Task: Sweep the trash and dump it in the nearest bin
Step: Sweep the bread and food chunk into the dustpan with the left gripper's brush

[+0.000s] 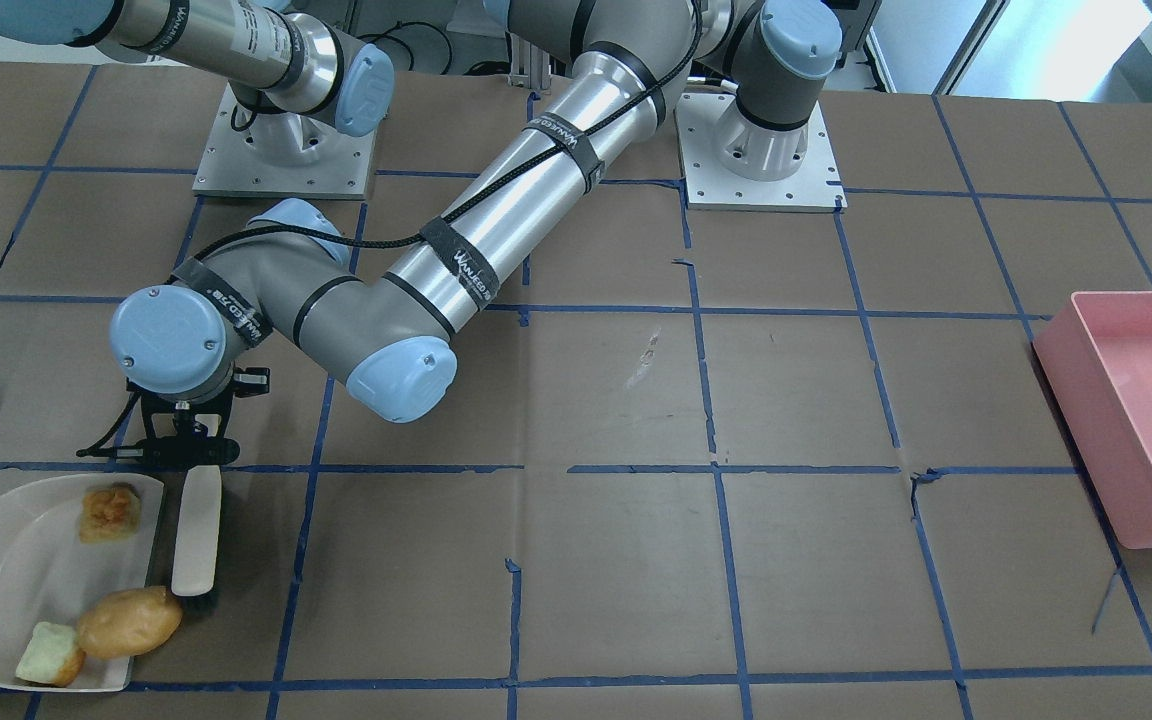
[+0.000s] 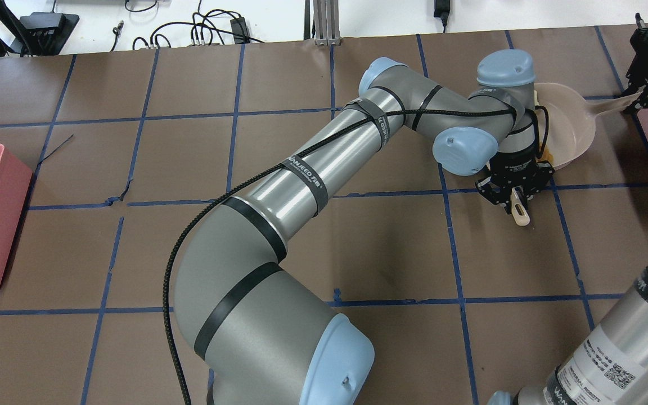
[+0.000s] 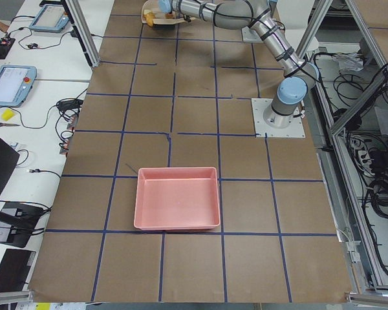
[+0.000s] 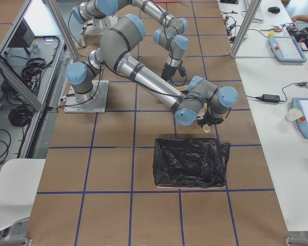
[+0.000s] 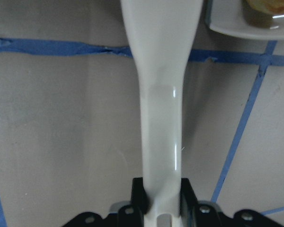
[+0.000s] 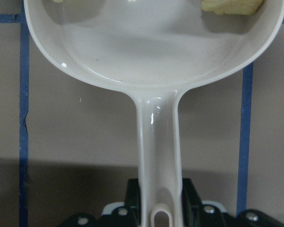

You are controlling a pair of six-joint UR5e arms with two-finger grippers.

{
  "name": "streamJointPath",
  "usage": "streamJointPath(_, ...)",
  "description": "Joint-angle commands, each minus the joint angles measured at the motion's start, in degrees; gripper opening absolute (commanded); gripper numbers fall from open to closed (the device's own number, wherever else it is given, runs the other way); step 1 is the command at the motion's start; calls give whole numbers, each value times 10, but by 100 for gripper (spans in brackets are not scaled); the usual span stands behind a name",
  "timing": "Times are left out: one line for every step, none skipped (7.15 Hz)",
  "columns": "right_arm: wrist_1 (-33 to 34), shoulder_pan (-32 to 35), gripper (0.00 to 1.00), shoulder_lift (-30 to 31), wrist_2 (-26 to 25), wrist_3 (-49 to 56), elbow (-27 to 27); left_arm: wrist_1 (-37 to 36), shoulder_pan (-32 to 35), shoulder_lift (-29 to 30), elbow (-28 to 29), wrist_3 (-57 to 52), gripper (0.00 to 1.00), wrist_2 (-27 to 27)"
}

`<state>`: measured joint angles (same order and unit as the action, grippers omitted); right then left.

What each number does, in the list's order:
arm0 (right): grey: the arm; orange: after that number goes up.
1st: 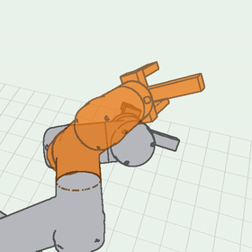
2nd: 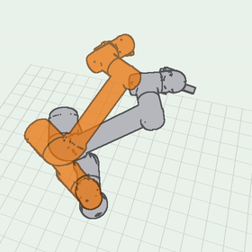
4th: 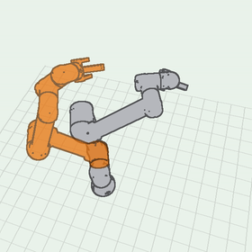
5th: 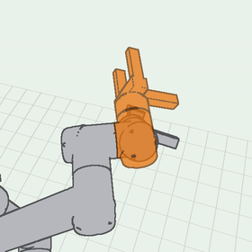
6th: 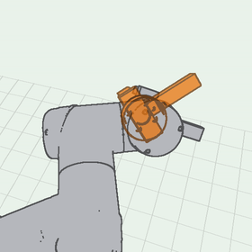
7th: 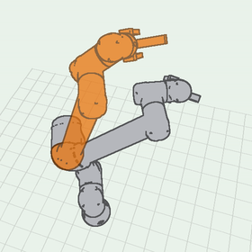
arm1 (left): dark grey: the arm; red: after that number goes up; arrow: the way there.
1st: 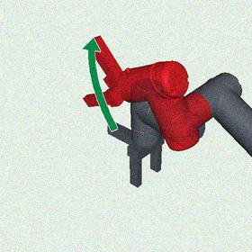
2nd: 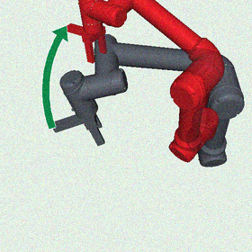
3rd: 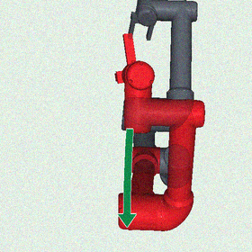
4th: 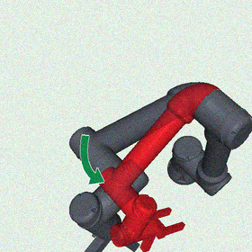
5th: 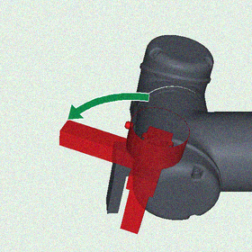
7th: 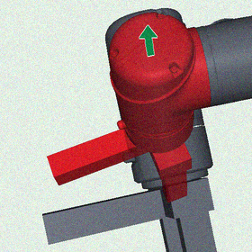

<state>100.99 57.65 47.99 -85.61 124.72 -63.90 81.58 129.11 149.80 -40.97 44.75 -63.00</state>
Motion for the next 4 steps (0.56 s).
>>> streamJointPath(0, 0, 0, 0, 0, 0, 0, -1, -26, -2, -1, 3, 4, 25)
streamJointPath(0, 0, 0, 0, 0, 0, 0, -2, -26, 5, 5, 16, 4, 21)
streamJointPath(0, 0, 0, 0, 0, 0, 0, -3, -26, 5, 8, 17, 4, 22)
streamJointPath(0, 0, 0, 0, 0, 0, 0, -4, -26, 4, 8, 17, 4, 23)
